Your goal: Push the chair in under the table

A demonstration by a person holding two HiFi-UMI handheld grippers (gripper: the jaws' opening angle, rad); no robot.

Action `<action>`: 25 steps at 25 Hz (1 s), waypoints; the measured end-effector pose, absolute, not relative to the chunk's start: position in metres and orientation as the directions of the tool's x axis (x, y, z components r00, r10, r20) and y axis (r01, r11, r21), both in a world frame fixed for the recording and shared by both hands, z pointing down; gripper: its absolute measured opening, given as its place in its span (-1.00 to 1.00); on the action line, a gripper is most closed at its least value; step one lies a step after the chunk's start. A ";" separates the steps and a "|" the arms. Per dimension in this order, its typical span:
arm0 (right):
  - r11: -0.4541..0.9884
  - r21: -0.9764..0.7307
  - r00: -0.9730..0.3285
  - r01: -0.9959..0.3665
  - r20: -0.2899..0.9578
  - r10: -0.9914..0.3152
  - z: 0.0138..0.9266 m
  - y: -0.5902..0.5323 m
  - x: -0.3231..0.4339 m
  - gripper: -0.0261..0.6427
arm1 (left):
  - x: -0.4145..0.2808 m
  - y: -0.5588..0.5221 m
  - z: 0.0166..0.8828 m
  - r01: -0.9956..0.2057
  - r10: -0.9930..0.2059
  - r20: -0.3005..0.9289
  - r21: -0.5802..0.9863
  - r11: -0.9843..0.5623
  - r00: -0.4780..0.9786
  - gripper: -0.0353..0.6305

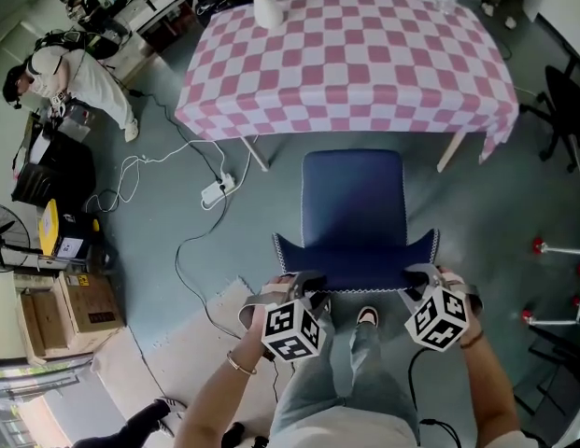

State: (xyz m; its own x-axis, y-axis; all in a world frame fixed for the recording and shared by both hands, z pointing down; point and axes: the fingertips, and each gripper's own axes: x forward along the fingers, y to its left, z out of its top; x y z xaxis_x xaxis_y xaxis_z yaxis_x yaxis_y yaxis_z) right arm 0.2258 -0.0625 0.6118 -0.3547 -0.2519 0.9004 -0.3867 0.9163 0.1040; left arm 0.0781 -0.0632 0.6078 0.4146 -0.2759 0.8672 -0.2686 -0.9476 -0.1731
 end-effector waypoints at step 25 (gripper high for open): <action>0.901 0.126 -0.344 -0.416 0.895 -0.284 0.616 -0.165 0.222 -0.60 | 0.074 -0.170 0.611 -0.308 -0.373 0.843 -0.263 -0.914 0.387 -0.55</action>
State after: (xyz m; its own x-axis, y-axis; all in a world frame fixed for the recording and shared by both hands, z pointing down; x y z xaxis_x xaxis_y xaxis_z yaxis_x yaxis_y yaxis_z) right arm 0.2221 -0.1651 0.6156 -0.3436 -0.2837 0.8953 -0.4156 0.9008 0.1259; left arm 0.0744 -0.1702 0.6114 0.3874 -0.3730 0.8431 -0.3085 -0.9142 -0.2627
